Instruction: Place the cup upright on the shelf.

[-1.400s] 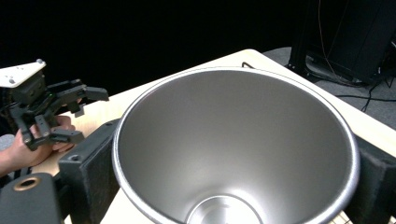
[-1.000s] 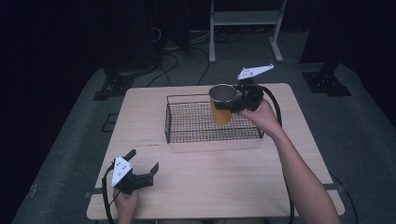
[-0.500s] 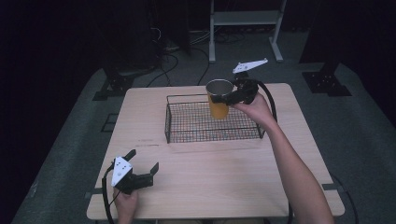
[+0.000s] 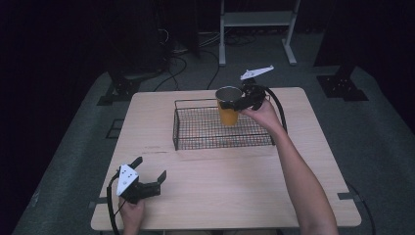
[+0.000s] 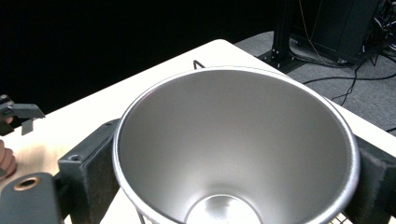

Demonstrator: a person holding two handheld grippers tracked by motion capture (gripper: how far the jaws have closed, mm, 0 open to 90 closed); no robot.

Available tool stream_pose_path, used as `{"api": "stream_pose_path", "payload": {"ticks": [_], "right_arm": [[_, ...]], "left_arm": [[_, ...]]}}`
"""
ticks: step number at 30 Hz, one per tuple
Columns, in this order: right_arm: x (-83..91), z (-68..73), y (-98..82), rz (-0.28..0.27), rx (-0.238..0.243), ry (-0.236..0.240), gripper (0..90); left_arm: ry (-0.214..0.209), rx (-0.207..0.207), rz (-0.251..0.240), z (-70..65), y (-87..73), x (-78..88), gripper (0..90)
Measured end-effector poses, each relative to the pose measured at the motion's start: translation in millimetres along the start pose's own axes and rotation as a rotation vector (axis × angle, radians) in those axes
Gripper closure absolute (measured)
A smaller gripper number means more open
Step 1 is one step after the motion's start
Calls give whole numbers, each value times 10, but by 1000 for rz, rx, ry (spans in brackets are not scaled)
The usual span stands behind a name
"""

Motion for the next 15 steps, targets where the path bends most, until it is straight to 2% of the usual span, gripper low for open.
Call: {"api": "stream_pose_path", "payload": {"ticks": [5,10,15], "right_arm": [[-75,-54,-26,-11,-3,6,86],[-160,-94,-54,0,3,5,86],[-221,-150,-101,13,-15,7,85]], "left_arm": [[1,2,-1,2,-1,4,0],[-1,3,-2,4,-2,6,0],[0,3,-2,2,-1,6,0]]}}
Point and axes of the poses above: each handheld gripper's, and its own axes: x roughly backward along the jaws, y roughly out of its top, z roughly to its left, the point moved 2 cm from there along -x, roughly forward along the jaws, and after that the axes turned 13 degrees about z, right-handed, at the moved point
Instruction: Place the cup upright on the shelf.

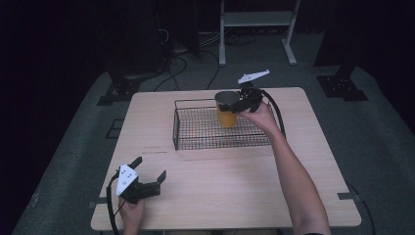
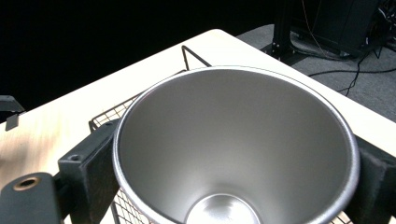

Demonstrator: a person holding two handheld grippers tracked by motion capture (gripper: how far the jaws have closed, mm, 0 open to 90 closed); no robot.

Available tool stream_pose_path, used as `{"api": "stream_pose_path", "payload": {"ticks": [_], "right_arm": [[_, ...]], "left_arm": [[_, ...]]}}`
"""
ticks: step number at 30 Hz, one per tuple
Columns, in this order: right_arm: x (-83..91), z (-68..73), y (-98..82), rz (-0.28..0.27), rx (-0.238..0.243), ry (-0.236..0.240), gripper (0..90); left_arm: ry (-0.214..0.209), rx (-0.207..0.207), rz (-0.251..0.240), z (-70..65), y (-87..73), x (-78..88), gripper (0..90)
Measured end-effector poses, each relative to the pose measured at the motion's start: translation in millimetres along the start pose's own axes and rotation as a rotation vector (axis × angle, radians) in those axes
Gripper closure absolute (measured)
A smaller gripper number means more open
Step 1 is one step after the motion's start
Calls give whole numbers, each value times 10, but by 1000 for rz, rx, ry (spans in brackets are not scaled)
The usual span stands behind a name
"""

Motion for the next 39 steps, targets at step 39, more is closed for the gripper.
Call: {"api": "stream_pose_path", "payload": {"ticks": [39], "right_arm": [[-360,-102,-229,117,-7,-27,84]], "left_arm": [[5,3,-2,3,0,5,0]]}}
Point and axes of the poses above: each handheld gripper's, and its own axes: x roughly backward along the jaws, y roughly out of its top, z roughly to its left, the point moved 2 cm from there along -x, roughly forward along the jaws, and after that the axes turned 13 degrees about z, right-handed, at the moved point
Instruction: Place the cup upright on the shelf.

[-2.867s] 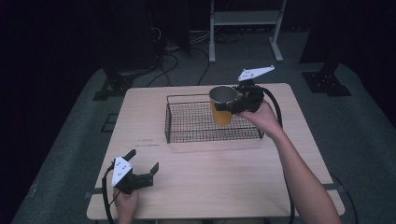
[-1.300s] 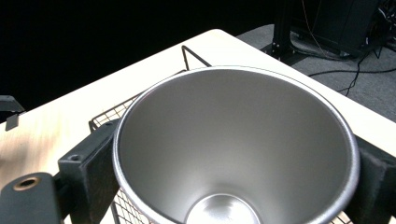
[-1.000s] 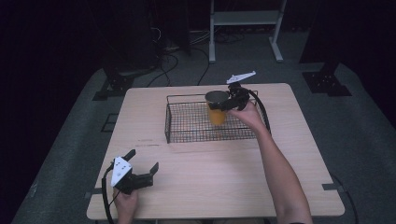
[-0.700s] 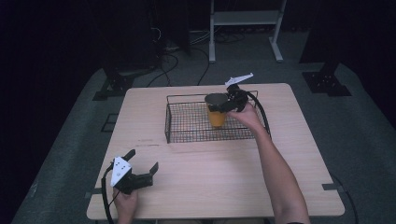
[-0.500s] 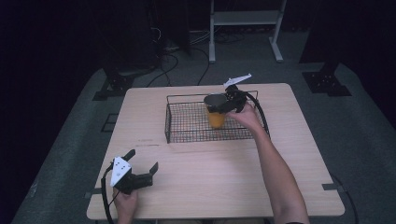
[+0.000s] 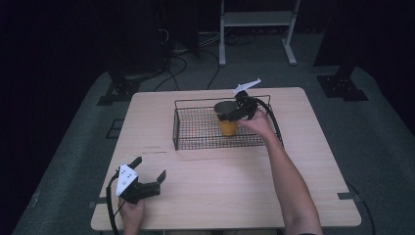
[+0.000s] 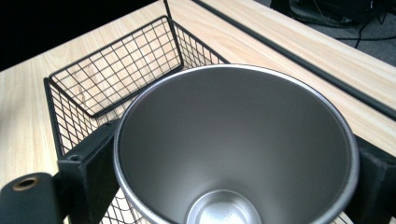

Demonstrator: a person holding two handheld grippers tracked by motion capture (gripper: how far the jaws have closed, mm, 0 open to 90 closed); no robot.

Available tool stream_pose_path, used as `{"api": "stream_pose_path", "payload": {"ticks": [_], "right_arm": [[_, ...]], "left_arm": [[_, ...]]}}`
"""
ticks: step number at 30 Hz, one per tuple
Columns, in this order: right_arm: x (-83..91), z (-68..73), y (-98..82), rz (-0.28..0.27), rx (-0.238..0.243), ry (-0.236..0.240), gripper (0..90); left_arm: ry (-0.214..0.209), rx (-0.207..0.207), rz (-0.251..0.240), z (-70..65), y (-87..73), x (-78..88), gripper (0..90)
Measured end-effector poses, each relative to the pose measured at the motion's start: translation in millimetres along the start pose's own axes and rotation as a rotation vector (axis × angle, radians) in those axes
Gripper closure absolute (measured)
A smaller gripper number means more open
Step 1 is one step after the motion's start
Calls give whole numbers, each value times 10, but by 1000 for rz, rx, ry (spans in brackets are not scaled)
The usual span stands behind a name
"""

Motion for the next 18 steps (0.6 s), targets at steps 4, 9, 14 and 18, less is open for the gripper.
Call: {"api": "stream_pose_path", "payload": {"ticks": [4,9,14,18], "right_arm": [[-36,13,-9,9,9,-9,83],[-75,24,-39,13,14,-17,82],[-59,10,-59,10,12,-17,82],[-44,8,-73,17,19,-18,82]], "left_arm": [[1,-3,0,-3,1,-1,0],[0,-3,0,-4,1,0,0],[1,-4,0,-6,2,-3,0],[3,-5,0,-6,2,-4,0]]}}
Point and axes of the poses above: each handheld gripper's, and its own axes: x roughly backward along the jaws, y roughly out of its top, z roughly to its left, the point moved 2 cm from there along -x, roughly forward along the jaws, and after that the axes turned 13 degrees about z, right-handed, at the moved point
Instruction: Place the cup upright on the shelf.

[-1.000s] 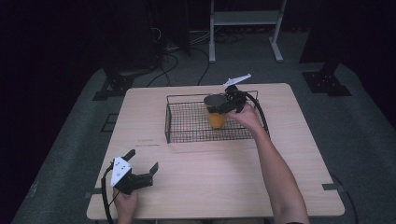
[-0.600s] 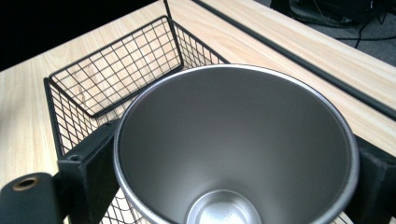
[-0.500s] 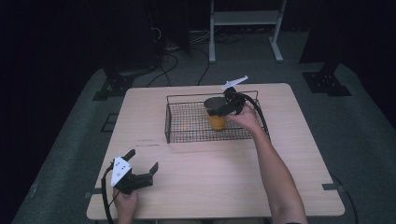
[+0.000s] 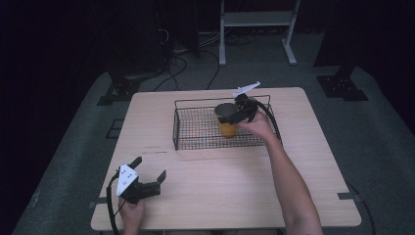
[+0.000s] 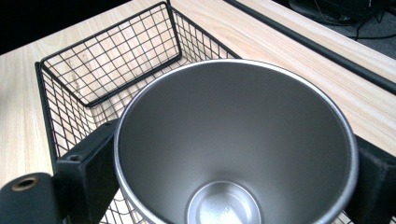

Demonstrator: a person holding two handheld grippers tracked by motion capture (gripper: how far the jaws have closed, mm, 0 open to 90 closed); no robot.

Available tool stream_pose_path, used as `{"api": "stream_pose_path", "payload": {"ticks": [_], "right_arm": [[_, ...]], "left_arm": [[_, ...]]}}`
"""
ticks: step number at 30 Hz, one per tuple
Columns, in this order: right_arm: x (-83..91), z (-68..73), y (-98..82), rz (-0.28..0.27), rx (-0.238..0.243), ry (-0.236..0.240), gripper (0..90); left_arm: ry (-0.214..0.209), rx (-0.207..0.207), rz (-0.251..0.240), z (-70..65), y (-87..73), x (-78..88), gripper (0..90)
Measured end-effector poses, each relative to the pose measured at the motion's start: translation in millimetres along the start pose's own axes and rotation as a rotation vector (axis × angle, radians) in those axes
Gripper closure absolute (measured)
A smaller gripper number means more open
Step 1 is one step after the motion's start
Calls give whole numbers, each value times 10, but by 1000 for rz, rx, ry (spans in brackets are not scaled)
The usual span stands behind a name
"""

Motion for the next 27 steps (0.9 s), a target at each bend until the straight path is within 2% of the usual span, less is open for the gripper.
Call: {"api": "stream_pose_path", "payload": {"ticks": [8,15,17,22,24,27], "right_arm": [[12,29,-13,20,30,-15,81],[31,30,-27,34,31,-19,71],[27,30,-26,43,27,-36,67],[40,46,-22,43,44,-36,66],[43,54,-16,43,44,-38,26],[54,62,-11,41,46,-40,20]], "left_arm": [[0,0,0,-1,0,0,0],[3,0,1,-2,0,0,0],[4,0,1,0,1,-1,0],[6,0,1,-1,1,-1,0],[4,0,1,0,0,1,0],[4,0,0,1,1,2,0]]}}
Point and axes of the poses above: each handheld gripper's, and its own axes: x roughly backward along the jaws, y roughly out of its top, z roughly to its left, the point moved 2 cm from there along -x, roughly forward along the jaws, and after that the axes turned 13 degrees about z, right-handed, at the moved point
